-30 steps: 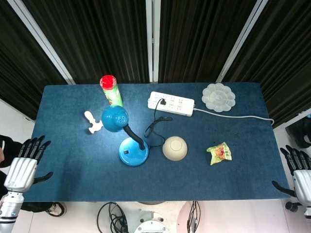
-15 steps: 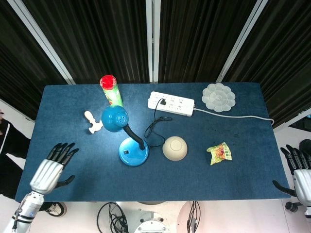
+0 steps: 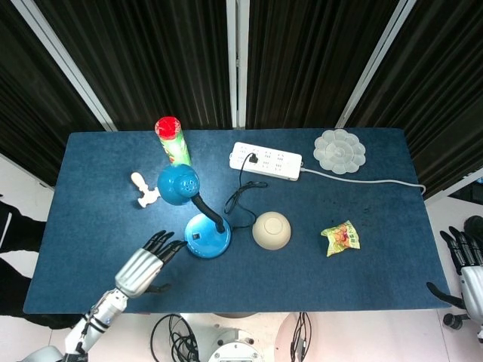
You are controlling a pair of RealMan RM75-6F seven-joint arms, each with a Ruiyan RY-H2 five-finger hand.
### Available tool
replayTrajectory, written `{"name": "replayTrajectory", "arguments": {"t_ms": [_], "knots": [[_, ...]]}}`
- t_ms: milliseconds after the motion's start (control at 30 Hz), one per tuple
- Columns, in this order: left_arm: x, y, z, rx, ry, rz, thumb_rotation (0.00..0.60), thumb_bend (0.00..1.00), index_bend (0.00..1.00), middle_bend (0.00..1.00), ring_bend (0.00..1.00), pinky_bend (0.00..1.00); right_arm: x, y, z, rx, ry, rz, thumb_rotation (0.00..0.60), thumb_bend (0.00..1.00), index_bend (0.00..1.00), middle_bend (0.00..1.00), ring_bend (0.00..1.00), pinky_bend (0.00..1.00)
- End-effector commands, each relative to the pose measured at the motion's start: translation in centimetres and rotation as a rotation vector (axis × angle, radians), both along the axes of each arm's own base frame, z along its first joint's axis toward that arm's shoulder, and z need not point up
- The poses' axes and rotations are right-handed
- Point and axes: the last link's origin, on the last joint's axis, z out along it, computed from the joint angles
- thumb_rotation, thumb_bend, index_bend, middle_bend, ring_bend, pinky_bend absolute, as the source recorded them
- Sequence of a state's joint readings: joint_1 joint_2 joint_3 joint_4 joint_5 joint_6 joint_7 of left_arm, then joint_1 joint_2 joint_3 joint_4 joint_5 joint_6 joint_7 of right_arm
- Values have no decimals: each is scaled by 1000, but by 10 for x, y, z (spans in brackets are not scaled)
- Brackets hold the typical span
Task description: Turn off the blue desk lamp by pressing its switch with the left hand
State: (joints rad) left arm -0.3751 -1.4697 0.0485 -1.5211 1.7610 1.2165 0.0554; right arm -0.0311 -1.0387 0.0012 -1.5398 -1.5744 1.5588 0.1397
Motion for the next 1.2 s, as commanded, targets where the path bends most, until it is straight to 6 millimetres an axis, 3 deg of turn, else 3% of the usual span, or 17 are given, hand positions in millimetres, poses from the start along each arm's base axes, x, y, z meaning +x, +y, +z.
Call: {"name": "replayTrajectory", "arguments": {"t_ms": [33, 233, 533, 1200], "knots": [[5, 7, -17, -27, -5, -20, 600, 118, 36, 154, 0, 47, 0, 0, 1, -2, -1, 0, 600, 85, 0, 0, 0, 0], [9, 18, -36, -39, -16, -19, 600, 129, 30, 155, 0, 47, -3, 0, 2, -1, -4, -7, 600, 85, 0, 0, 0, 0], [7, 32, -47, -2, 47, -20, 600, 182, 30, 143, 0, 46, -8, 0, 5, -2, -3, -20, 600, 85, 0, 0, 0, 0], [5, 39, -55, -28, 50, 15, 600, 193, 31, 142, 0, 46, -13, 1, 6, -4, -3, -32, 600, 85, 0, 0, 0, 0]]}}
